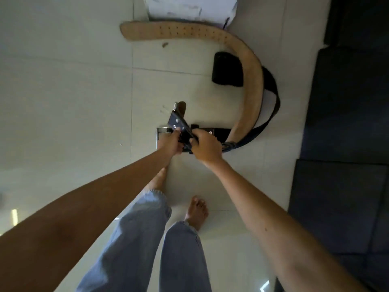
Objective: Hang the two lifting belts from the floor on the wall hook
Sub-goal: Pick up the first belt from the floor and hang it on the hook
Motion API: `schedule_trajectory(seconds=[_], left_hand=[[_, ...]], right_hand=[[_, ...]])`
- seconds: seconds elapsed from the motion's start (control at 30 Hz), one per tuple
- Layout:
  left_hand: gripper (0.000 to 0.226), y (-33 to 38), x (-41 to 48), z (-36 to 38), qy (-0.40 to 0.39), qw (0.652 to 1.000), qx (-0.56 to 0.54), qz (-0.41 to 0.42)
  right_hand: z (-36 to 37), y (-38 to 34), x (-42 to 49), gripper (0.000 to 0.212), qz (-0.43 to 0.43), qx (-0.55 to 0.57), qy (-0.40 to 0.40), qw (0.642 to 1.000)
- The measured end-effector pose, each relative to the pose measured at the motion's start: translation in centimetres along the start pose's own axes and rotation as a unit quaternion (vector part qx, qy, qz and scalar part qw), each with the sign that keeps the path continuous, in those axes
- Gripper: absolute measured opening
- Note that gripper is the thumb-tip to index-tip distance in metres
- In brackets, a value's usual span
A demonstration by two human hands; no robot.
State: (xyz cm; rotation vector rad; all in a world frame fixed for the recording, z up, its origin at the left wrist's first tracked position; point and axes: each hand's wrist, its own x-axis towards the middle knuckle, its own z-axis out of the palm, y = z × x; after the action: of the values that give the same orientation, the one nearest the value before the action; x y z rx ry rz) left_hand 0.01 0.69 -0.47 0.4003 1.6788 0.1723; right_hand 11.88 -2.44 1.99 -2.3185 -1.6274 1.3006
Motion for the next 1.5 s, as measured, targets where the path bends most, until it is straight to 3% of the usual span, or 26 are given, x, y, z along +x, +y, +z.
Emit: schedule_trajectory(seconds=[0.1,0.27,0.4,0.57,0.67,0.93,1.1,1.27,1.37,1.5], left_hand=[[0.037,4.1,-6.0,-0.8,-0.02,0.993,-0.115,0.007],[0.035,13.5,-20.3,-3.7,-0.084,0.967,-0.2,0.137],[0.043,21.7,-35.1,-6.2,-0.116,0.94,-0.158,0.279],[0.06,27.7,-50.1,-8.7,-0.07,0.889,-0.07,0.447],[0.059,28.8,-57.7,-10.0,-0.087,0.86,-0.057,0.499],[0.039,29.9,-69.3,-11.5,-0.081,0.77,-0.075,0.629],[0.048,33.1,-74.8,-12.6,-0.071,0.71,-0.09,0.695],[0.052,34.8,-78.1,-13.2,-0.058,0.666,-0.125,0.733],[0.047,35.3,-79.1,-13.3,-0.029,0.659,-0.145,0.738],[0.043,35.6,-79.8,-13.8,-0.007,0.655,-0.134,0.743]], right_hand=[[-5.5,-4.3,-4.4,0.016,-0.045,0.058,0.04,0.997],[-18.9,-12.7,-11.5,0.02,-0.071,0.202,0.148,0.966],[-30.0,-20.1,-19.5,0.023,-0.088,0.316,0.182,0.927],[-37.1,-27.3,-29.5,0.02,-0.099,0.426,0.207,0.875],[-40.9,-30.6,-34.6,0.018,-0.112,0.482,0.204,0.844],[-50.8,-36.4,-42.6,0.019,-0.227,0.477,0.267,0.806],[-55.7,-40.0,-45.9,0.021,-0.296,0.477,0.285,0.777],[-57.0,-40.9,-47.7,0.017,-0.343,0.455,0.282,0.772],[-54.5,-39.4,-47.8,0.011,-0.345,0.44,0.238,0.794],[-49.2,-36.2,-47.5,0.023,-0.309,0.387,0.233,0.837]])
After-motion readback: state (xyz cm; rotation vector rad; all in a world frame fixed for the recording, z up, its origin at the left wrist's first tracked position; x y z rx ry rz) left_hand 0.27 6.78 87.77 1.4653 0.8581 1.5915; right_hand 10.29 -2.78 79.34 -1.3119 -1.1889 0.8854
